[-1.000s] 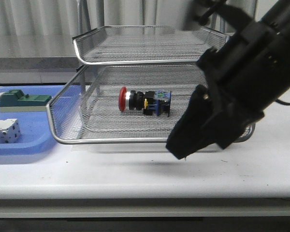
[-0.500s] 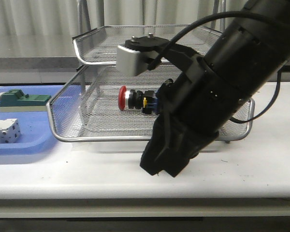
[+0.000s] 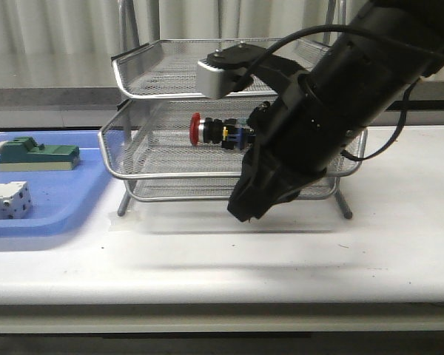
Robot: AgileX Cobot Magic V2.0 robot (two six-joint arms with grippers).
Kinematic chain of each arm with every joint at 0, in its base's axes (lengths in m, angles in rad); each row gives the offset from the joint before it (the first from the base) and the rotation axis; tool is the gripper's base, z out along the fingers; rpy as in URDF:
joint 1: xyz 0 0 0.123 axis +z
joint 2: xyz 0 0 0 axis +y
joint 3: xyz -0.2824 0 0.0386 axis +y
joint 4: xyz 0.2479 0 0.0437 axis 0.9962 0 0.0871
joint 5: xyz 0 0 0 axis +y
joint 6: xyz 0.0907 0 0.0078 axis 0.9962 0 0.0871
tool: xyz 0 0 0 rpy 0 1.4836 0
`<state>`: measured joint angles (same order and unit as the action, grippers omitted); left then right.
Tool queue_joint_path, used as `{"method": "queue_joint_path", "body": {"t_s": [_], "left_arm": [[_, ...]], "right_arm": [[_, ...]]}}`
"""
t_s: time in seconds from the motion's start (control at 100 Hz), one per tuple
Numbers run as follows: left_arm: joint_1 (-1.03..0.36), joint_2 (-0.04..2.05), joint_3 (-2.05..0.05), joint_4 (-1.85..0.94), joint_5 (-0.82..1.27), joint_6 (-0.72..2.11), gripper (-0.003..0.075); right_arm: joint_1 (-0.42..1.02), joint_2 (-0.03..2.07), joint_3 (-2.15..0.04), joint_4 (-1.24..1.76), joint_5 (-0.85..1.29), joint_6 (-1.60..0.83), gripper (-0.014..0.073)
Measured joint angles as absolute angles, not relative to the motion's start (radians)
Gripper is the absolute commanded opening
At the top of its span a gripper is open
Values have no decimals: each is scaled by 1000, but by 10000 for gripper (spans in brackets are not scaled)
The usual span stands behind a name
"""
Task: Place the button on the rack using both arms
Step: 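Push the middle tier back into the rack with the right gripper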
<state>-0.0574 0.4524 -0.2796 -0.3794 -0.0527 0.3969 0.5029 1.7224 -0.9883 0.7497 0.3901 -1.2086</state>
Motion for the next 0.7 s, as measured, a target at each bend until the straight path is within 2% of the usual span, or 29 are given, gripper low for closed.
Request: {"method": "queue_joint_path", "body": {"t_s": [0.43,0.7], "left_arm": [[-57,452,-280,-379,-53,397,-20],[-57,452,-280,-379,-53,397,-20]], "right_arm": [[409,1767,-1070,741,390,-1209,-69],[406,1756,-1077,739,519,-1125,-60]]}}
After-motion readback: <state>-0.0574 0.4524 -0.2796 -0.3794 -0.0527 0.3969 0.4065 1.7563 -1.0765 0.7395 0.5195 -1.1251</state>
